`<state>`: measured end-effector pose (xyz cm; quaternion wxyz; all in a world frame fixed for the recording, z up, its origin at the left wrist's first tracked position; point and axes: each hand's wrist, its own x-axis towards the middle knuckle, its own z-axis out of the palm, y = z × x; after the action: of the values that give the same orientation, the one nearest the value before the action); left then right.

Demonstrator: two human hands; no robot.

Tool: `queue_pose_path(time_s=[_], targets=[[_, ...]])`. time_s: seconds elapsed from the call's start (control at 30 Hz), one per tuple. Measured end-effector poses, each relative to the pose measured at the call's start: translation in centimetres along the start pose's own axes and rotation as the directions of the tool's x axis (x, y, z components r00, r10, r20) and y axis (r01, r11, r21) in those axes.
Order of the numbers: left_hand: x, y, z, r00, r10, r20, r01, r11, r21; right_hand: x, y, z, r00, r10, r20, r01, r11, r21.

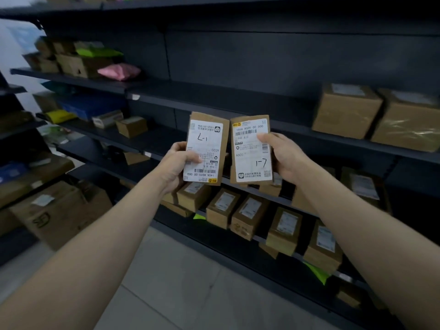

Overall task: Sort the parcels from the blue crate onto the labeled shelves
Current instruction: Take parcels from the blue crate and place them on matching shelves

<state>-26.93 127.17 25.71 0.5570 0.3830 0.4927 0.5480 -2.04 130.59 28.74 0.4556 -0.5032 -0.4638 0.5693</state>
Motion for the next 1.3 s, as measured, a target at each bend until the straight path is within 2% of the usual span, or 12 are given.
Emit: queue_pose_path(time_s=[0.17,0.43,0.67,0.83,0.97,1.1,1.3], targets=[[4.7,-0.4,-7.4,0.997,-0.061,-0.042,0.065,0.992,0.106,4.8,2.5,6.6,0.995,0.096,-0.01,-0.096,0.993,-0.068],[12.5,-2.4,-16.1,0.98,-0.122,-0.157,0.143,0.981,0.13,13.9,6.2,14.3,0.981,0.191,0.025,-0.187,0.976,-0.115],[20.6,-3.1,-19.4,0.964,-0.144,-0.222,0.177,0.975,0.135,23.5,7.8,18.6,0.968,0.239,0.07,-0.23,0.966,-0.114],[25.9,-3.3,-21.3,0.957,-0.201,-0.209,0.225,0.969,0.097,29.2,8.8,20.4,0.96,0.252,0.12,-0.238,0.964,-0.119],[30.2,-3.5,-23.1,0.956,-0.217,-0.196,0.234,0.969,0.072,33.1,9.3,21.5,0.96,0.266,0.084,-0.258,0.961,-0.094],[35.5,-4.4,-25.2,0.945,-0.286,-0.159,0.308,0.941,0.14,36.7,10.1,23.0,0.965,0.261,0.025,-0.256,0.959,-0.121],[44.1,-5.4,-28.7,0.932,-0.356,-0.073,0.363,0.906,0.218,42.3,11.7,26.8,0.948,0.285,-0.139,-0.296,0.953,-0.063]])
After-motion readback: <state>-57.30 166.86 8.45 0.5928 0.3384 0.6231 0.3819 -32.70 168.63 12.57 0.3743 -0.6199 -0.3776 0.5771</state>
